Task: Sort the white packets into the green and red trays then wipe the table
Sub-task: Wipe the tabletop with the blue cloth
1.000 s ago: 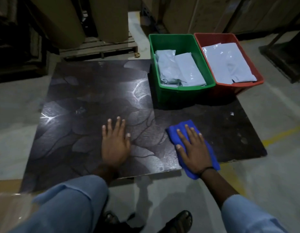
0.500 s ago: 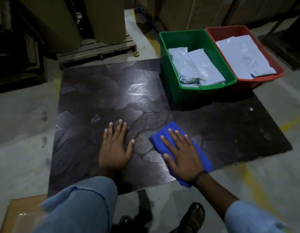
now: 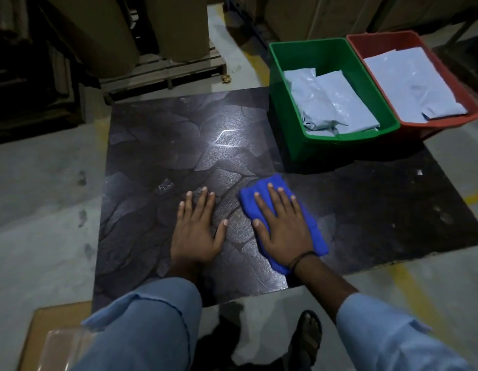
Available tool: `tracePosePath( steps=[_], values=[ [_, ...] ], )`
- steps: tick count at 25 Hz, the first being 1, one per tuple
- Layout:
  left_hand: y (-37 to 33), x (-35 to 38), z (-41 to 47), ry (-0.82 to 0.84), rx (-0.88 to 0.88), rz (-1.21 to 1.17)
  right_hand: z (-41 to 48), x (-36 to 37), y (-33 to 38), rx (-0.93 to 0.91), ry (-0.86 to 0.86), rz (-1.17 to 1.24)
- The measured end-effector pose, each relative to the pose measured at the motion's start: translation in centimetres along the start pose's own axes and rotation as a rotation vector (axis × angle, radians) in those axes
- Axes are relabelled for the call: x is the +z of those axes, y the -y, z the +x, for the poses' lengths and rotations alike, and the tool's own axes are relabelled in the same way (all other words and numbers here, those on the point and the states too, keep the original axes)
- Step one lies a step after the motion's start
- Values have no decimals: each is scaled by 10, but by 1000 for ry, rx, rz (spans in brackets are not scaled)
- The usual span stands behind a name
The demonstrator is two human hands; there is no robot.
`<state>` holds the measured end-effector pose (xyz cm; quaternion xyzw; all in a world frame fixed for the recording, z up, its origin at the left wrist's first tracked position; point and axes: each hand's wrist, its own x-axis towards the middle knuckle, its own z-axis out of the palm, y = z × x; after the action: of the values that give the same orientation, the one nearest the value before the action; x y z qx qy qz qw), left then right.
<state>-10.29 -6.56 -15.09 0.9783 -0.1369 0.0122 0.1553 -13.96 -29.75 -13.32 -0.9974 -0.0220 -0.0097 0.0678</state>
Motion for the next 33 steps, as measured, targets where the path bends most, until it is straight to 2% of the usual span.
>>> tracePosePath(
  steps=[2, 5, 9, 14, 16, 20, 25, 33],
  values=[
    [-1, 0, -1, -15, -7, -8, -39, -4, 13, -89, 38, 35],
    [-2, -2, -2, -27, 3, 1, -63, -5, 19, -26, 37, 35],
    [-4, -3, -2, -9, -3, 37, -19, 5, 35, 123, 3, -1],
    [0, -5, 15, -4, 28, 69, 16, 13, 44, 120, -40, -29],
    [7, -13, 48, -44, -11, 59, 17, 14, 44, 107, -48, -30],
    [26, -14, 116, -17, -49, 63, 40, 16, 39, 61, -53, -15],
    [31, 1, 125, -81, -82, 20, 129, 23, 38, 84, -78, 7],
    [35, 3, 130, -106, -77, -6, 348, 31, 37, 107, -22, 37]
  ],
)
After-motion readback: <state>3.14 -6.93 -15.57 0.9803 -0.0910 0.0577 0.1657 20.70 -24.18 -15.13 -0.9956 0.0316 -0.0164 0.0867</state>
